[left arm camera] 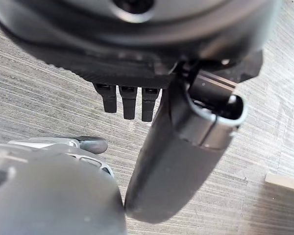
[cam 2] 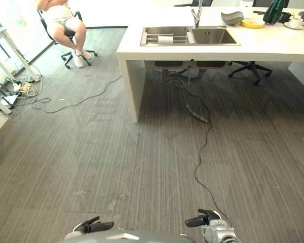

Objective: Place the dishes in the dishwasher.

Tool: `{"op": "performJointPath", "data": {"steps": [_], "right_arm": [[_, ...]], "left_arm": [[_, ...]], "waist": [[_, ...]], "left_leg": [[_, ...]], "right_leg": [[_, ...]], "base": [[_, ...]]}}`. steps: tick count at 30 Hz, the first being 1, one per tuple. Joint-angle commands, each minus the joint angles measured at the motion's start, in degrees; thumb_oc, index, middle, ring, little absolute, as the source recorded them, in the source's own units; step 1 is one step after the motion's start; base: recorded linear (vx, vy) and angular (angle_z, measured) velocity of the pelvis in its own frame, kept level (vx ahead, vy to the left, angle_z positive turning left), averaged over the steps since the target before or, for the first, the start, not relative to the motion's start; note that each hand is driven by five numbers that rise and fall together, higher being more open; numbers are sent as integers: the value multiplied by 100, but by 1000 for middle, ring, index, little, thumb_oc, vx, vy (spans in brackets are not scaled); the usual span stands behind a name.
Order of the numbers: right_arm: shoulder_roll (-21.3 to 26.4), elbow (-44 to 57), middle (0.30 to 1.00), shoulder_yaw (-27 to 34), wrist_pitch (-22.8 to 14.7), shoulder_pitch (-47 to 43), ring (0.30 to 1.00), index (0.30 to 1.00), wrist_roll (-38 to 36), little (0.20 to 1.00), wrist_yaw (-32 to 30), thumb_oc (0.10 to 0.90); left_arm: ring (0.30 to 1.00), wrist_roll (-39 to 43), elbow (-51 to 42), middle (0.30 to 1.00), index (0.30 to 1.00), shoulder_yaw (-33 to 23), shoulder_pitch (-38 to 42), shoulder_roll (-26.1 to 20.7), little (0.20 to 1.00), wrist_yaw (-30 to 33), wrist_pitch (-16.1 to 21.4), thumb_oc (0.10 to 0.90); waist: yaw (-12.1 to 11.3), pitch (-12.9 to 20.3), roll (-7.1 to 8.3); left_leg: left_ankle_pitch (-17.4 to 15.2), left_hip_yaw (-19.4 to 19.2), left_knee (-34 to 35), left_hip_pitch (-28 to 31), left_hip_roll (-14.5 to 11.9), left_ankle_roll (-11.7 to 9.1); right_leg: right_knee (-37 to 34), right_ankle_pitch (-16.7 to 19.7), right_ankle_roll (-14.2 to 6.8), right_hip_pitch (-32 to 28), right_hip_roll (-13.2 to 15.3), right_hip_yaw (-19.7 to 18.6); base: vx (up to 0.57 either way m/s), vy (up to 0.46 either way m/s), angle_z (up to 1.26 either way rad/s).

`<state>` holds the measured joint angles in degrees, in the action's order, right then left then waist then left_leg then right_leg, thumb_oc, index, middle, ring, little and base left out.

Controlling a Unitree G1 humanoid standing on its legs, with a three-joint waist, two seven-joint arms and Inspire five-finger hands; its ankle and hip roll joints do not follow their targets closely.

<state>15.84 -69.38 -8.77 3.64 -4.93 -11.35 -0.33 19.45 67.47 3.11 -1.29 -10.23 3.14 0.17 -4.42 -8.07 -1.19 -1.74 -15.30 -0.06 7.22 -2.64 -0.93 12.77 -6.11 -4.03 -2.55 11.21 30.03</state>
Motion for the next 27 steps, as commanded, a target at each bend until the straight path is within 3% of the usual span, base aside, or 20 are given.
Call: {"op": "performJointPath", "data": {"steps": [1,3,4,5,7,10,11,14,16,17,19,20,21,22,23,25,26,27], "right_arm": [[-4,140,900,-201,-170,-524,900,900,-29,900,-27,800],[-43,255,900,-209,-158,-602,900,900,-65,900,-37,800],[-59,310,900,-219,-152,-613,900,900,-78,900,-39,800],[-63,386,900,-245,-149,-605,900,900,-68,900,-36,800],[-25,574,900,-297,-148,-595,900,900,-56,900,-59,800],[21,733,900,-231,-120,-579,900,900,-79,900,-76,800],[24,750,900,-221,-118,-565,900,900,-74,900,-76,800],[-28,671,900,-184,-125,-433,900,900,-133,900,-43,800],[-35,641,900,-153,-110,-383,900,900,-169,900,-48,800],[-68,573,900,-161,-116,-337,900,900,-250,900,-60,800],[-50,597,900,-158,-143,-352,900,900,-379,900,-130,800],[-7,589,900,-115,-148,-391,900,900,-467,900,-208,800],[19,565,900,-86,-139,-436,900,900,-506,900,-234,800],[14,561,900,-82,-140,-443,900,900,-506,900,-234,800],[39,508,900,-53,-128,-441,900,900,-519,900,-232,800],[36,531,900,-6,-157,-403,900,900,-528,900,-220,800],[61,564,900,35,-181,-376,900,900,-541,900,-208,800],[49,579,900,54,-197,-348,900,900,-536,900,-182,800]], "left_arm": [[900,-124,-174,900,900,117,312,-200,900,74,185,800],[900,-46,-232,900,900,105,355,-268,900,150,174,800],[900,0,-286,900,900,92,342,-280,900,165,172,800],[900,21,-335,900,900,86,324,-302,900,164,171,800],[900,60,-476,900,900,105,342,-346,900,148,187,800],[900,66,-571,900,900,96,463,-440,900,152,196,800],[900,67,-583,900,900,80,486,-462,900,164,205,800],[900,121,-685,900,900,32,483,-512,900,135,219,800],[900,153,-777,900,900,35,453,-554,900,129,219,800],[900,223,-1014,900,900,39,391,-655,900,116,201,800],[900,377,-1486,900,900,5,416,-803,900,197,220,800],[900,455,-1673,900,900,-9,442,-881,900,271,221,800],[900,528,-1890,900,900,-33,467,-967,900,305,250,800],[900,529,-1901,900,900,-32,467,-973,900,308,242,800],[900,666,-2586,900,900,-46,474,-1090,900,366,347,800],[900,735,-3474,900,900,-203,320,-1300,900,391,386,800],[900,760,-3877,900,900,-281,261,-1411,900,372,439,800],[900,752,-4223,900,900,-362,183,-1528,900,356,429,800]], "waist": [[4,-156,133],[18,-316,137],[19,-331,158],[28,-330,174],[60,-389,182],[110,-449,210],[136,-453,227],[231,-324,326],[265,-263,305],[209,-233,308],[-61,-462,380],[-170,-593,448],[-276,-700,492],[-279,-704,481],[-543,-813,538],[-845,-858,655],[-995,-871,685],[-1125,-858,724]], "left_leg": [[-689,148,-452,-183,165,121],[-820,127,-494,-87,213,217],[-868,119,-462,-7,239,237],[-1001,202,-413,129,260,215],[-1046,308,-339,222,240,134],[-1152,440,-269,321,109,-103],[-1216,454,-259,389,102,-128],[-1580,592,-494,706,31,-142],[-1561,658,-815,698,-91,-193],[-1102,711,-2216,265,-452,-350],[-244,927,-4198,-709,-751,-507],[-96,841,-4909,-1150,-883,-533],[-140,728,-5181,-1480,-1002,-520],[-156,740,-5215,-1498,-1024,-524],[-438,628,-4731,-2014,-861,-463],[-548,579,-3701,-2443,-672,-387],[-464,544,-2852,-2622,-693,-397],[-81,609,-1829,-2555,-562,-422]], "right_leg": [[1255,106,-723,543,573,-189],[1832,494,-863,968,775,-170],[1591,576,-841,1021,781,-93],[1275,492,-896,1024,723,-156],[341,690,-850,1115,582,-210],[-951,1141,-976,1279,741,-183],[-986,1238,-1000,1356,792,-212],[-538,1063,-882,1454,604,-286],[-343,905,-784,1461,454,-276],[-147,519,-449,1260,55,-185],[-356,286,-143,821,-304,34],[-515,170,-26,626,-429,135],[-633,43,61,459,-533,198],[-637,40,69,459,-554,202],[-822,-101,59,102,-620,277],[-1039,-173,-35,-116,-704,302],[-1149,-205,-108,-231,-749,345],[-1218,-218,-145,-332,-784,335]], "base": [[37,187,-7],[116,116,-22],[292,21,-32],[349,-12,-27],[306,-62,-14],[372,-87,9],[497,-10,17],[613,11,30],[547,-133,39],[543,-310,47],[465,-396,54],[239,-286,19],[144,-169,2],[355,-42,5],[388,49,5],[479,102,31],[423,162,19],[415,186,-7]]}}
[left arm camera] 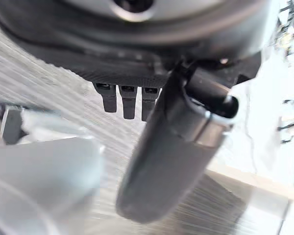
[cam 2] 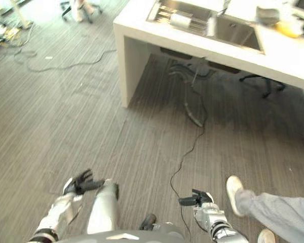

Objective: Place the dishes in the dishwasher.

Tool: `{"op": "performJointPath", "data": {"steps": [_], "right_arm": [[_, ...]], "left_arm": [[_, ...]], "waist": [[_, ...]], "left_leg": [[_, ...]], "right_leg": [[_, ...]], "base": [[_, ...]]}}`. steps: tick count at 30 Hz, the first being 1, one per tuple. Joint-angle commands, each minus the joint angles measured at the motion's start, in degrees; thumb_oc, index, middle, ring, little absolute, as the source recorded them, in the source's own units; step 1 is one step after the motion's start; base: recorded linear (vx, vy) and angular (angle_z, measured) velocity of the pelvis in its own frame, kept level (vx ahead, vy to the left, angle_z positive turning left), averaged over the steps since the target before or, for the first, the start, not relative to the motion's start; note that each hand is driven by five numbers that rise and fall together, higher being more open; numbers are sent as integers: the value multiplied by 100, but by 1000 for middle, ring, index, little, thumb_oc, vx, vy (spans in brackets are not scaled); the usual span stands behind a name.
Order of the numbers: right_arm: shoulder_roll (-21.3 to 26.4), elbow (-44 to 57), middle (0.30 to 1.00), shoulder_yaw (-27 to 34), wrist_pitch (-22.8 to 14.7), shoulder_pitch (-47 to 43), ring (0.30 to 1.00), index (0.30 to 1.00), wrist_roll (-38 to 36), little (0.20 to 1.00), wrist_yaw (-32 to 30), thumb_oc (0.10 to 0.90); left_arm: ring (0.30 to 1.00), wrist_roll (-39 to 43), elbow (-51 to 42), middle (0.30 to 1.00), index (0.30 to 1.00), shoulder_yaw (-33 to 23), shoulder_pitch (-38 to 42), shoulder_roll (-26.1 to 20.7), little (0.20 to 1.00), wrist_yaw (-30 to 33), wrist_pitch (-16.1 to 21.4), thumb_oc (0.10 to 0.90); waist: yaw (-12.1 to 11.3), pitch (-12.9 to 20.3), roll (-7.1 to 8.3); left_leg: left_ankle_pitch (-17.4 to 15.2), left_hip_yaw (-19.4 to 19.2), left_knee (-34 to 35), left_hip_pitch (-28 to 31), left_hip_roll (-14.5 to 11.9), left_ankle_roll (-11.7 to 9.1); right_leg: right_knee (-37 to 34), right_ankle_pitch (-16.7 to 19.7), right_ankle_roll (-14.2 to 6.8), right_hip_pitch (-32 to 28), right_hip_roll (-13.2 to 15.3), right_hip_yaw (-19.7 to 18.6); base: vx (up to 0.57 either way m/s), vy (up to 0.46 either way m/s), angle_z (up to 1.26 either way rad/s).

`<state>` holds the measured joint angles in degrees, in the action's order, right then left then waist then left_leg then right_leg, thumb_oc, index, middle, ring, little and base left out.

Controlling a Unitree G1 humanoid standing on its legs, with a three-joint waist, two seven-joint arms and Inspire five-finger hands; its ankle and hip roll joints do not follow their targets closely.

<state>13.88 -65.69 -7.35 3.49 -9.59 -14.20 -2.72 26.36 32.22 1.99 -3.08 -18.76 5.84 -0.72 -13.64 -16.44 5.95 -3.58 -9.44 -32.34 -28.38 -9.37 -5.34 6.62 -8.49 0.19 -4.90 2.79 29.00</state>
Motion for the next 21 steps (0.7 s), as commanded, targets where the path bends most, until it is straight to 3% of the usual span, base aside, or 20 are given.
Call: {"op": "performJointPath", "data": {"steps": [1,2,4,5,6,7,8,9,10,11,13,14,16,17,18,19,20,21], "right_arm": [[227,181,900,-98,-210,115,900,900,-244,900,52,800],[218,174,900,-95,-214,111,900,900,-243,900,53,800],[150,-104,900,26,-234,75,900,900,-330,900,48,800],[58,-286,900,66,-241,80,900,900,-314,900,45,800],[-1,-432,900,125,-209,132,900,900,-324,900,92,800],[-12,-440,900,128,-213,127,900,900,-322,900,95,800],[-74,-586,900,192,-191,170,900,900,-276,900,126,800],[-63,-766,900,261,-105,241,900,900,-184,900,243,800],[-25,-820,900,320,-76,312,900,900,-137,900,317,800],[-24,-820,900,318,-76,313,900,900,-136,900,318,800],[-42,-971,900,396,-23,368,900,900,-4,900,366,800],[-38,-1025,900,404,-19,395,900,900,19,900,411,800],[-61,-1023,900,350,-67,496,900,900,38,900,511,800],[-64,-1024,900,352,-68,497,900,900,39,900,512,800],[-33,-1022,900,325,-67,550,900,900,62,900,527,800],[22,-1031,900,320,-62,616,900,900,54,900,555,800],[48,-1061,900,341,-53,617,900,900,79,900,575,800],[49,-1061,900,343,-53,617,900,900,79,900,575,800]], "left_arm": [[900,67,-863,900,900,-303,390,-765,900,101,579,800],[900,68,-875,900,900,-303,385,-773,900,103,572,800],[900,234,-1566,900,900,-412,617,-1253,900,31,740,800],[900,308,-2016,900,900,-518,703,-1576,900,28,797,800],[900,280,-2233,900,900,-541,775,-1746,900,-57,774,800],[900,281,-2245,900,900,-545,771,-1757,900,-58,764,800],[900,314,-2435,900,900,-577,866,-1926,900,-85,842,800],[900,271,-2661,900,900,-651,925,-2123,900,-132,871,800],[900,246,-2842,900,900,-726,948,-2277,900,-141,926,800],[900,245,-2848,900,900,-730,942,-2277,900,-141,923,800],[900,149,-3087,900,900,-812,1106,-2500,900,-115,978,800],[900,122,-3240,900,900,-826,1240,-2597,900,-85,1027,800],[900,-6,-3593,900,900,-830,1511,-2725,900,-80,1147,800],[900,-8,-3598,900,900,-829,1509,-2726,900,-77,1143,800],[900,-122,-3774,900,900,-792,1617,-2747,900,-108,1143,800],[900,-335,-4054,900,900,-749,1891,-2782,900,-126,1185,800],[900,-386,-4175,900,900,-649,2081,-2742,900,-148,1221,800],[900,-386,-4173,900,900,-646,2084,-2741,900,-148,1221,800]], "waist": [[-339,-45,16],[-339,-52,37],[-529,-31,221],[-665,-76,353],[-629,-50,403],[-634,-51,424],[-575,1,513],[-448,99,421],[-395,133,376],[-397,129,383],[-386,207,194],[-386,193,143],[-325,178,168],[-323,179,159],[-309,172,204],[-280,262,256],[-247,295,222],[-249,295,219]], "left_leg": [[332,181,1996,901,163,-69],[396,173,2103,954,184,-74],[644,406,2822,839,168,-171],[653,621,2445,909,376,-50],[529,629,2336,1026,447,43],[509,618,2322,1022,466,59],[349,572,2287,1129,565,198],[308,517,2436,1387,573,413],[217,474,2526,1589,549,481],[221,467,2534,1596,558,485],[109,411,2768,1983,436,572],[97,443,2918,2187,480,576],[21,525,2985,2433,622,504],[14,533,2982,2438,606,496],[-44,561,2962,2510,681,449],[-327,659,2993,2713,692,308],[-310,671,2993,2754,707,282],[-311,673,2992,2753,704,281]], "right_leg": [[-625,-46,-592,-182,-34,417],[-628,-45,-589,-186,-22,419],[-533,-283,-610,-436,-221,356],[-100,-385,-700,-412,-225,294],[426,-316,-866,-309,-125,312],[486,-343,-890,-287,-86,308],[1163,-43,-1144,-187,92,263],[2200,641,-1404,172,478,411],[2675,922,-1519,314,670,530],[2696,912,-1519,321,687,524],[3365,1189,-1519,566,960,876],[3246,1121,-1519,674,995,913],[2201,815,-1501,882,844,871],[2160,827,-1499,857,815,882],[1411,753,-1450,861,764,904],[253,677,-1423,921,733,790],[-206,872,-1355,1050,780,787],[-216,878,-1354,1045,774,789]], "base": [[271,127,-16],[284,90,-2],[618,229,-24],[775,396,-51],[454,280,-47],[377,320,-34],[421,477,-3],[550,583,9],[334,402,10],[270,212,4],[347,218,3],[434,216,-5],[379,118,4],[277,2,26],[471,-108,35],[564,-97,47],[446,-77,52],[448,61,89]]}}
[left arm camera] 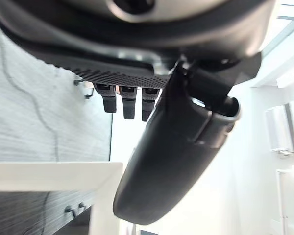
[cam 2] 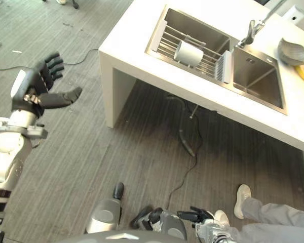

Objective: Place the dishes in the dishwasher.

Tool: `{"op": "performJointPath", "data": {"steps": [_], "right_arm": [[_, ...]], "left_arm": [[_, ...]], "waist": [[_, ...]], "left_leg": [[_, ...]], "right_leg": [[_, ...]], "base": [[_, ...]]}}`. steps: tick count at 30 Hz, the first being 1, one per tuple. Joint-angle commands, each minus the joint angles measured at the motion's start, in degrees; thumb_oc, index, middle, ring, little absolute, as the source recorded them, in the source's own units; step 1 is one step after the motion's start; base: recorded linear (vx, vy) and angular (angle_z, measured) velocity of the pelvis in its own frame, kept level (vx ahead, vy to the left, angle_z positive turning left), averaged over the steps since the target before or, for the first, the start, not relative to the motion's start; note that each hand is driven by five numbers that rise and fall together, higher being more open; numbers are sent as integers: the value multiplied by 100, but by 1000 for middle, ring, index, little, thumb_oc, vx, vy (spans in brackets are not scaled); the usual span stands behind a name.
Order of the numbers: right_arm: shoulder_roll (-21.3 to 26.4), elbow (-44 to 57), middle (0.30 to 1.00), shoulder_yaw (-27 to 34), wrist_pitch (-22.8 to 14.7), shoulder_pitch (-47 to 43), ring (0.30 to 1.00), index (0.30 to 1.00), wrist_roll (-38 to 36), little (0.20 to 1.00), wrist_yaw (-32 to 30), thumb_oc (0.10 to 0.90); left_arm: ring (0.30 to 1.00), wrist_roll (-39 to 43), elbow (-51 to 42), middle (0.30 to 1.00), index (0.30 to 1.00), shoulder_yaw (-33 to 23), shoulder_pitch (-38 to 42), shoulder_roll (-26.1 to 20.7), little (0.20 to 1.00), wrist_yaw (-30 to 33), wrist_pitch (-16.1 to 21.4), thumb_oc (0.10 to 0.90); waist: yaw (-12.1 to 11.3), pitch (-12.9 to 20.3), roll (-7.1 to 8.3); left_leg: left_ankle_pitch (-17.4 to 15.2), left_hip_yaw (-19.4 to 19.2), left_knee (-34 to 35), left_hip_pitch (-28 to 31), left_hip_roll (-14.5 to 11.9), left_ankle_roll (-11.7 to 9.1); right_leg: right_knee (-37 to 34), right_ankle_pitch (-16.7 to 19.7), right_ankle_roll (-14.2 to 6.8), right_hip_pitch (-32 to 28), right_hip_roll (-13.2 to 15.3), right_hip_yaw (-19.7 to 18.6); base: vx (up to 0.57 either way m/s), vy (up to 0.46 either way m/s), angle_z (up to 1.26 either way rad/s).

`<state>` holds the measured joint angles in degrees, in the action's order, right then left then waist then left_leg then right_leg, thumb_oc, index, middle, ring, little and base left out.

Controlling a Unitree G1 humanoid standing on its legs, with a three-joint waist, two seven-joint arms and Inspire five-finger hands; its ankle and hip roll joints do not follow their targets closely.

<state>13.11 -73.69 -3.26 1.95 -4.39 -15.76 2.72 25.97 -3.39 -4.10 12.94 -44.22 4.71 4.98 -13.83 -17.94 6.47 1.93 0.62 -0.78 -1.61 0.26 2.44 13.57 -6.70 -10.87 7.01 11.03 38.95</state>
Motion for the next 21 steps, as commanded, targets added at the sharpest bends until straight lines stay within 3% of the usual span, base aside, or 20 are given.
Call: {"op": "performJointPath", "data": {"steps": [1,2,3,5,8,9,10,13,14,16,17,18,19,20,21], "right_arm": [[151,-322,900,-107,154,76,900,900,258,900,91,800],[158,-324,900,-95,154,75,900,900,258,900,94,800],[140,-325,900,-163,163,47,900,900,239,900,161,800],[92,-283,900,-220,175,71,900,900,270,900,193,800],[-212,122,900,-647,119,762,900,900,441,900,308,800],[-130,355,900,-834,60,969,900,900,601,900,408,800],[-134,366,900,-840,66,974,900,900,602,900,407,800],[-59,642,900,-932,-15,1243,900,900,523,900,374,800],[-62,695,900,-925,-31,1283,900,900,447,900,373,800],[-52,801,900,-921,-84,1312,900,900,393,900,377,800],[-42,809,900,-899,-104,1333,900,900,408,900,375,800],[-51,837,900,-940,-122,1354,900,900,425,900,406,800],[-52,838,900,-940,-122,1355,900,900,425,900,406,800],[1,724,900,-868,-202,1312,900,900,351,900,363,800],[0,723,900,-865,-203,1312,900,900,351,900,363,800]], "left_arm": [[900,-331,-768,900,900,180,835,28,900,-78,720,800],[900,-334,-758,900,900,195,854,37,900,-75,723,800],[900,-362,-795,900,900,479,1162,158,900,-184,740,800],[900,-354,-878,900,900,690,1324,221,900,-255,728,800],[900,-512,-986,900,900,590,1070,138,900,-252,737,800],[900,-627,-864,900,900,451,1086,-329,900,-236,751,800],[900,-625,-865,900,900,446,1079,-337,900,-237,754,800],[900,-690,-875,900,900,189,978,-885,900,-157,752,800],[900,-683,-948,900,900,181,979,-914,900,-155,749,800],[900,-752,-972,900,900,149,978,-791,900,-71,768,800],[900,-764,-978,900,900,143,958,-761,900,-68,776,800],[900,-913,-885,900,900,157,945,-753,900,13,766,800],[900,-913,-884,900,900,158,946,-753,900,13,766,800],[900,-874,-893,900,900,381,1206,-695,900,-3,817,800],[900,-874,-891,900,900,386,1212,-695,900,-3,818,800]], "waist": [[-79,538,38],[-91,529,22],[28,632,31],[153,725,46],[553,919,45],[787,916,50],[798,923,79],[898,836,194],[902,792,235],[844,682,329],[806,669,346],[753,630,348],[752,631,351],[630,600,347],[623,594,348]], "left_leg": [[-1084,-180,-224,345,-218,-539],[-1097,-180,-234,351,-227,-540],[-1359,-120,-341,600,-140,-556],[-1421,-46,-527,771,-115,-617],[-1389,-211,-865,1039,-344,-823],[-1178,-396,-1618,906,-554,-1011],[-1156,-392,-1633,872,-527,-1003],[-943,-584,-2633,414,-748,-1014],[-954,-690,-2650,255,-846,-937],[-1447,-888,-2102,-64,-751,-699],[-1420,-874,-1792,-205,-620,-655],[-1104,-879,-1356,-466,-506,-684],[-1098,-881,-1345,-462,-502,-684],[-763,-981,-1049,-689,-554,-810],[-761,-986,-1043,-679,-553,-810]], "right_leg": [[-1161,875,-305,75,78,-487],[-1172,880,-305,61,66,-484],[-1203,1005,-312,-15,40,-660],[-1114,1114,-307,-118,8,-758],[-1062,1026,-202,-263,-318,-953],[-1068,878,-86,-379,-606,-1111],[-1078,898,-80,-360,-580,-1111],[-1108,582,190,-519,-815,-1163],[-1151,517,234,-587,-846,-1146],[-1338,510,163,-736,-795,-1127],[-1387,532,143,-763,-763,-1153],[-1425,512,130,-788,-750,-1205],[-1424,512,130,-786,-748,-1206],[-1415,519,93,-826,-722,-1085],[-1415,519,94,-831,-722,-1089]], "base": [[353,54,78],[723,82,97],[546,52,65],[597,3,46],[449,-96,60],[244,-126,18],[183,-157,-44],[89,-139,-121],[74,-72,-79],[42,41,-67],[-10,143,-53],[-17,112,-45],[-7,104,-47],[16,40,-42],[79,172,-37]]}}
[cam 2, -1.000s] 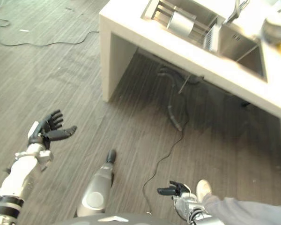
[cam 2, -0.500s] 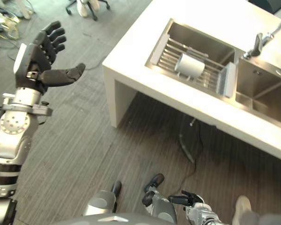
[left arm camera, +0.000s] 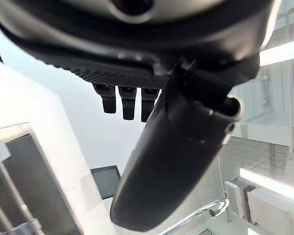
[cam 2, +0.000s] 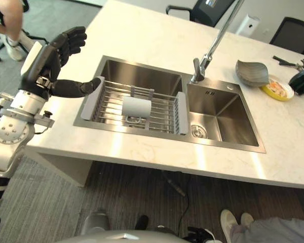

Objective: Place the dishes in the dishwasher.

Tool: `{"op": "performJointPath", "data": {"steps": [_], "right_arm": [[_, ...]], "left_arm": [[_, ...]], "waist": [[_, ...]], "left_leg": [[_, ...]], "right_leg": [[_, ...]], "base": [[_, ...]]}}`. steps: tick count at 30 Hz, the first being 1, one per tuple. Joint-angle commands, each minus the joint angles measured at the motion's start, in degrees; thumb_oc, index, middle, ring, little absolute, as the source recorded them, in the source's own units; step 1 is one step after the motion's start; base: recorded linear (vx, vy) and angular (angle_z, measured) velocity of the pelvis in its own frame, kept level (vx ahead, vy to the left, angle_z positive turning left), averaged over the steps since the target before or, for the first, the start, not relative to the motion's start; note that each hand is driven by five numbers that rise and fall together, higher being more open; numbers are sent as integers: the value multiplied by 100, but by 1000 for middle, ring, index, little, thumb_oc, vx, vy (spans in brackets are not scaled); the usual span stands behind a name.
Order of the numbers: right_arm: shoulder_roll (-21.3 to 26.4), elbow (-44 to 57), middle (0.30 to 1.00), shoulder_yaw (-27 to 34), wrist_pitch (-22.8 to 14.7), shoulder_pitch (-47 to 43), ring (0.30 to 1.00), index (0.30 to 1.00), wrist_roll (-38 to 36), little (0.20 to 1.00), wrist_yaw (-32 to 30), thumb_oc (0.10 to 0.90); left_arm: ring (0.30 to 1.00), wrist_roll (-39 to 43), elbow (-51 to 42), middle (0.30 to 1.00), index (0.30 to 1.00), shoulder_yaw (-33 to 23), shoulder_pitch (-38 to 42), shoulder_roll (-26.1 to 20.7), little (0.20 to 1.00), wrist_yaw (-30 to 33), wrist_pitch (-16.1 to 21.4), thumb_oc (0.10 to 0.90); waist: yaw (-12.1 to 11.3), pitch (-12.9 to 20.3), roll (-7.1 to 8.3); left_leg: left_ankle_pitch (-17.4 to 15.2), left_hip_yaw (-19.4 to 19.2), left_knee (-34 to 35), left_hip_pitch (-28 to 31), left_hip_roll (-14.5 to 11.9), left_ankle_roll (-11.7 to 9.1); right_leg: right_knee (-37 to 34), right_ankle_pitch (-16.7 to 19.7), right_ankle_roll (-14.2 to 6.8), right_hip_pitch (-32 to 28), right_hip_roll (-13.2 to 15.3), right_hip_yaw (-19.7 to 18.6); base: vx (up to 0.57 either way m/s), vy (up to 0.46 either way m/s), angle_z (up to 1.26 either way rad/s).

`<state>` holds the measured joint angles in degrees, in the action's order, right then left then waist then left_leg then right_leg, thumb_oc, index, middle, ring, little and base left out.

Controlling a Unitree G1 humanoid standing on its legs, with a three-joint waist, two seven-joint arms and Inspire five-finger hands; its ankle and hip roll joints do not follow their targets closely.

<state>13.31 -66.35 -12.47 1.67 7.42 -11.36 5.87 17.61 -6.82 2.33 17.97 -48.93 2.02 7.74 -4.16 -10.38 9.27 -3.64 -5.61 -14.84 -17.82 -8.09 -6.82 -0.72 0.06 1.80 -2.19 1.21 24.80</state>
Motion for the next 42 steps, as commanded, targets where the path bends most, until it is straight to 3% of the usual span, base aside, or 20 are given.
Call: {"op": "performJointPath", "data": {"steps": [1,4,6,7,8,12,13,17,23,28,33,40,41,42], "right_arm": [[-119,-81,900,42,-170,142,900,900,-35,900,49,800],[-178,-15,900,214,-143,181,900,900,-24,900,169,800],[-166,48,900,246,-164,241,900,900,-35,900,250,800],[-164,50,900,246,-162,239,900,900,-35,900,251,800],[-87,102,900,245,-154,313,900,900,38,900,253,800],[9,118,900,401,-149,418,900,900,98,900,229,800],[68,85,900,459,-156,440,900,900,124,900,201,800],[161,104,900,367,-125,500,900,900,407,900,208,800],[290,206,900,310,-171,667,900,900,398,900,231,800],[412,82,900,470,-225,788,900,900,207,900,159,800],[436,-79,900,517,-224,799,900,900,135,900,158,800],[464,-282,900,450,-227,751,900,900,180,900,94,800],[1041,-342,900,730,-371,384,900,900,-21,900,157,800],[785,-150,900,621,-389,408,900,900,-53,900,194,800]], "left_arm": [[900,-139,-696,900,900,-335,629,-275,900,241,521,800],[900,-156,-698,900,900,-450,412,-345,900,230,490,800],[900,-123,-609,900,900,-531,255,-338,900,263,512,800],[900,-123,-609,900,900,-535,254,-337,900,262,514,800],[900,-94,-432,900,900,-632,131,-275,900,340,505,800],[900,36,-343,900,900,-783,-156,-122,900,269,474,800],[900,113,-306,900,900,-809,-296,-39,900,220,479,800],[900,222,-287,900,900,-840,-608,80,900,62,485,800],[900,134,-153,900,900,-637,-556,22,900,28,544,800],[900,-21,-133,900,900,-361,-273,7,900,18,598,800],[900,-110,-114,900,900,-192,-85,-12,900,10,607,800],[900,0,-288,900,900,498,233,-151,900,-394,549,800],[900,400,-563,900,900,795,505,-140,900,-878,642,800],[900,366,-700,900,900,724,264,-43,900,-776,648,800]], "waist": [[-446,-131,-39],[-344,-179,-178],[-269,-270,-273],[-274,-255,-271],[-254,-259,-300],[-352,-160,-454],[-422,-136,-489],[-496,-34,-381],[-379,49,-380],[-291,58,-549],[-286,59,-684],[-246,68,-824],[-314,169,-843],[-367,178,-858]], "left_leg": [[-149,-431,815,1250,375,199],[-106,-512,1045,1566,334,315],[-148,-500,1046,1660,302,409],[-125,-511,1054,1638,306,415],[-189,-512,1120,1729,358,468],[-90,-533,1248,1647,275,459],[-86,-538,1260,1616,249,405],[-29,-713,1161,1603,156,251],[253,-807,1419,1704,-74,44],[615,-730,1790,1676,-248,-163],[679,-679,1878,1696,-296,-225],[775,-602,1954,1646,-308,-275],[775,-515,1984,1657,-309,-283],[779,-483,1980,1654,-295,-276]], "right_leg": [[416,-255,-1206,161,209,399],[1608,-107,-1581,608,654,607],[2221,-59,-1680,832,816,286],[2210,-34,-1680,858,816,276],[1955,-260,-1644,680,885,55],[1625,-188,-1511,547,1162,101],[1252,-98,-1500,399,1293,-37],[324,118,-1565,74,1191,124],[-222,136,-1516,-138,864,120],[-428,-10,-1444,-177,716,368],[-428,-97,-1433,-192,688,433],[-428,-113,-1416,-169,673,508],[-428,-135,-1401,-223,672,595],[-428,-139,-1398,-248,685,631]], "base": [[89,201,-29],[38,188,-36],[-20,71,-7],[-17,39,-10],[-21,-11,-7],[-12,-81,-5],[-8,-85,-10],[91,-213,-11],[65,-156,-25],[8,-102,-9],[26,-28,13],[21,-18,12],[99,-42,4],[107,-44,18]]}}
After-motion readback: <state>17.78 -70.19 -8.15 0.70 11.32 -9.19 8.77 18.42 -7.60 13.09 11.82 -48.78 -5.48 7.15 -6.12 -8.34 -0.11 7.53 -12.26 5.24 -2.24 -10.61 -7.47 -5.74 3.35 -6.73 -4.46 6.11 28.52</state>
